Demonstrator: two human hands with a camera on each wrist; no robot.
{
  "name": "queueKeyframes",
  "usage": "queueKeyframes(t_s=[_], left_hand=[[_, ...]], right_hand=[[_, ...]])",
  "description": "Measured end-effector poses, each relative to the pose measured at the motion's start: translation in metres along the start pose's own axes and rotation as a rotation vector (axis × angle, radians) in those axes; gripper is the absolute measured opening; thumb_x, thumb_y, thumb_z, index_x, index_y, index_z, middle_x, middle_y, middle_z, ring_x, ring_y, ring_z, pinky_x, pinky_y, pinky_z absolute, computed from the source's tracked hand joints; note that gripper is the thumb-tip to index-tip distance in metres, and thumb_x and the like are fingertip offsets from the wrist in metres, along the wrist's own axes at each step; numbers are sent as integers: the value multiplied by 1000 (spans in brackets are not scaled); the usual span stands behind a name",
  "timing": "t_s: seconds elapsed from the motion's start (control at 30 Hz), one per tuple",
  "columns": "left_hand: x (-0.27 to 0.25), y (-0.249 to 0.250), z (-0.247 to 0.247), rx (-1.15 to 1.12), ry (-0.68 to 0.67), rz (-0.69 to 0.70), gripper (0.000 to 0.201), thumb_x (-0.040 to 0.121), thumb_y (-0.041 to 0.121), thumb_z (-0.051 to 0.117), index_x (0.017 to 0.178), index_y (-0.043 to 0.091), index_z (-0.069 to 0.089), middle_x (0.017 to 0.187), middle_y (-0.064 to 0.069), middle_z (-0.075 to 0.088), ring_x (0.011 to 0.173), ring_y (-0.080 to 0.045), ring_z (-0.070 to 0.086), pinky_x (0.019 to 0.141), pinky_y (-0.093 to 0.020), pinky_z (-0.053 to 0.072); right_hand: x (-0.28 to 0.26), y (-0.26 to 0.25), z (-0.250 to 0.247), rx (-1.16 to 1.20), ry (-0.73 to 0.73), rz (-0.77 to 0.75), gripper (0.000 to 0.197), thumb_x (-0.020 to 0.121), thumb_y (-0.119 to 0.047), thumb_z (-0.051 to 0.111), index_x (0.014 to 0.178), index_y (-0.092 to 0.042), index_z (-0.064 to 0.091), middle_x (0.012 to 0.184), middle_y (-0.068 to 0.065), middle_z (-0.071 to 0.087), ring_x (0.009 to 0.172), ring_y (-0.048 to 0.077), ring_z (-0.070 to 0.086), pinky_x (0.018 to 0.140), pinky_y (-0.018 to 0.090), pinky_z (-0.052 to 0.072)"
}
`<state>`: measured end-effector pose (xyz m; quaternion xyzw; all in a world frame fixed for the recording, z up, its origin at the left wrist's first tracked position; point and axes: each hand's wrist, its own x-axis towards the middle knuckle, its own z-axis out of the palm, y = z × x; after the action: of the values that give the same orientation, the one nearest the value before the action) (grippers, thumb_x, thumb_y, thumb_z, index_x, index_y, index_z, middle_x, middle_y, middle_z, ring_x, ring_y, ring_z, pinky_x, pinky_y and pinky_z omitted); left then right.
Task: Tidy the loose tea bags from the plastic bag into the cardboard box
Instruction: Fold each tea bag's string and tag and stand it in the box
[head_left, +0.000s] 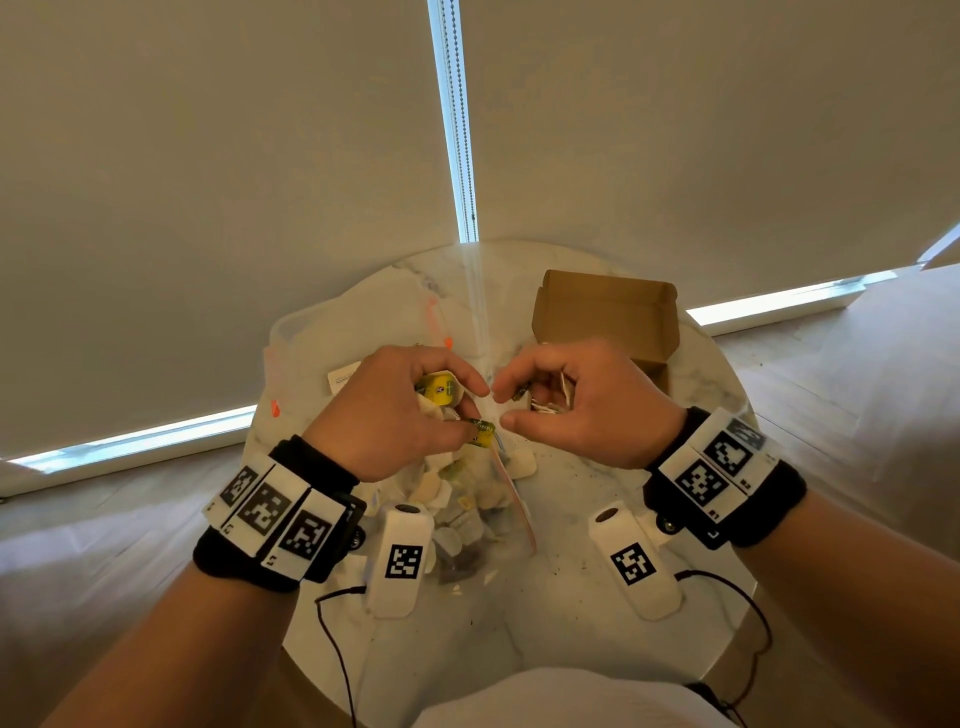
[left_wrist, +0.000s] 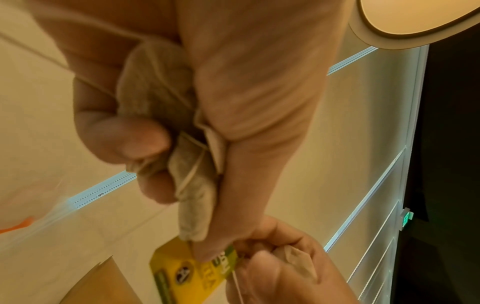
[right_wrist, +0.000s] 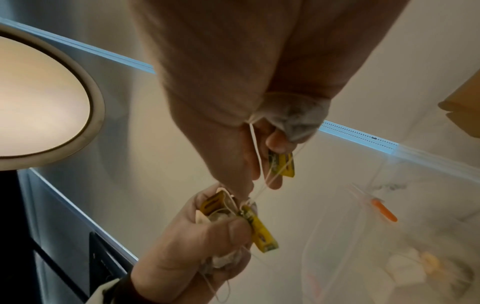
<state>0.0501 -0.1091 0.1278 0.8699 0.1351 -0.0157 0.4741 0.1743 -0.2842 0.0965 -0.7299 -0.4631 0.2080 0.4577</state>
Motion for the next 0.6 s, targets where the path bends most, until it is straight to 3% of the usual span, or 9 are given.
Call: queueKeyframes(t_s=[0.07,0.13,0.2,0.37,0.53,0.6], left_hand=[[0,2,-1,-9,12,9,31,72,0,83,92,22,73,78,4,74,72,-11,69,80,-15,48],[-1,3,-1,-11,17,20,30,72,0,83,92,20,73,77,4,74,72,-11,70,92,-20,45],[-2,5,-3,-14,22,32,29,72,0,83,92,19,73,77,4,74,72,-12,70,95,-23,45],[-4,10,-6,-28,54,79,29,71,-2,84,90,17,73,78,3,74,73,-10,70,73,-15,52],[-3,10,-8,-40,67,74,29,70,-2,85,90,16,73,77,4,74,72,-11,70,72,-15,53],[-4,11,-7,-46,69,67,28,70,-1,85,88,17,73,76,4,74,71,-9,69,70,-14,52]], right_hand=[[0,-2,-1,-55,-25,-7,23,76,-19,81,99,-17,74,82,-7,68,69,9,55,61,17,46],[0,-3,-2,-95,-25,-19,24,76,-17,82,99,-18,74,82,-11,67,70,5,54,63,13,44],[0,-5,-2,-115,-14,-36,24,76,-17,82,98,-17,75,83,-13,66,71,4,55,64,12,44],[2,-9,-3,-179,-18,-79,27,76,-23,83,101,-17,74,87,-17,63,75,2,56,67,11,45],[1,-14,-4,-167,4,-90,24,74,-23,84,94,-17,71,81,-17,61,74,9,54,64,14,45],[1,-14,-4,-153,6,-82,25,73,-23,84,91,-15,69,80,-8,63,74,13,54,63,19,46]])
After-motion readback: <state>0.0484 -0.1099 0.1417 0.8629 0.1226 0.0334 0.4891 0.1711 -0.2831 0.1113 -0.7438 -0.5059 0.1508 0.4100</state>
